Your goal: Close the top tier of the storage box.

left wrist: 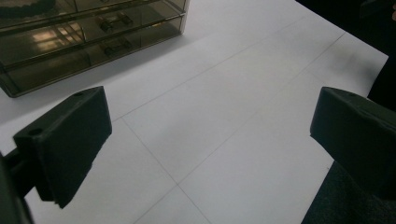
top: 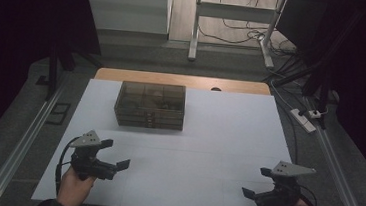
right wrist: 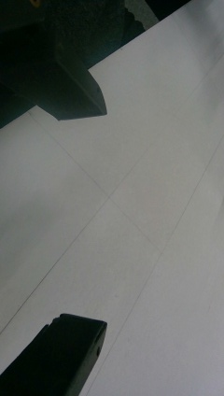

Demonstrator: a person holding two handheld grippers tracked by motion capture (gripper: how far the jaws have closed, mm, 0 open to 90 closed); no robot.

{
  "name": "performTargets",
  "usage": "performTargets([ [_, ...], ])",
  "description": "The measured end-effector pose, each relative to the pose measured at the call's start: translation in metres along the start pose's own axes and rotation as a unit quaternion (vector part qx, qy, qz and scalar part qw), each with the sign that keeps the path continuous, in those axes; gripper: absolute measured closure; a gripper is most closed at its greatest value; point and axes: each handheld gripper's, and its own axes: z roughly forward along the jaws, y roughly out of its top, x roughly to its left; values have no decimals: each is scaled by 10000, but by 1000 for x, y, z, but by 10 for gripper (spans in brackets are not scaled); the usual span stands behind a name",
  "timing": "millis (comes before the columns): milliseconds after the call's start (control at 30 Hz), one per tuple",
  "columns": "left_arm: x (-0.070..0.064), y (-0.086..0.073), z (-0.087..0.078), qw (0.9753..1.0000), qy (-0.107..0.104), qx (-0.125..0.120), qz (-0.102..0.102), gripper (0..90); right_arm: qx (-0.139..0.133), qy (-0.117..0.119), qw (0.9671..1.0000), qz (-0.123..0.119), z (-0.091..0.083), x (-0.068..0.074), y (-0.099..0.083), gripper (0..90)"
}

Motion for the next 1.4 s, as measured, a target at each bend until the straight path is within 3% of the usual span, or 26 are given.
performTargets([
  [1400, 3, -25, -32, 9992, 149, -99, -348, 0, 8, -12, 10000, -11, 0, 0, 0, 2],
])
